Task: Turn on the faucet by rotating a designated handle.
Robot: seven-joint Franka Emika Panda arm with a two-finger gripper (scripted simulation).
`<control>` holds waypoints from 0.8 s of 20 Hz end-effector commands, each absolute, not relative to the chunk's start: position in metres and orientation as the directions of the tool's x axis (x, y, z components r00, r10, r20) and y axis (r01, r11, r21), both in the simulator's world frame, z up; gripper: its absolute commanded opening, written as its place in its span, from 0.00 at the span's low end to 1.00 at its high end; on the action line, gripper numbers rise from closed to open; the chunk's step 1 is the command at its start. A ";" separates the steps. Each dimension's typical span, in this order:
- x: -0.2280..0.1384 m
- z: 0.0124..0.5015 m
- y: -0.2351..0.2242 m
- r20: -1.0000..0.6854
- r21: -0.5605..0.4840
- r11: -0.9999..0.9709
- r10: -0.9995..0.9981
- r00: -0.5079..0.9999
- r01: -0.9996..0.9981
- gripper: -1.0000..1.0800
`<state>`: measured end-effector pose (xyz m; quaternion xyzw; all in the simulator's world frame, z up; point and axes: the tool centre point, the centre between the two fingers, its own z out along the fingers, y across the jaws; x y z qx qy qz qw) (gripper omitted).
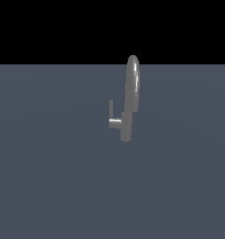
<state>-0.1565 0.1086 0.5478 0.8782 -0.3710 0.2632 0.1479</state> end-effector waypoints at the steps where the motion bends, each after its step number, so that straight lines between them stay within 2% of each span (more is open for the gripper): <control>1: -0.143 0.538 0.115 0.598 0.060 -0.642 -0.590 0.543 -0.764 0.00; 8: -0.100 0.498 0.124 0.655 0.050 -0.531 -0.622 0.429 -0.846 0.00; 16: -0.050 0.431 0.117 0.697 0.039 -0.397 -0.647 0.310 -0.917 0.00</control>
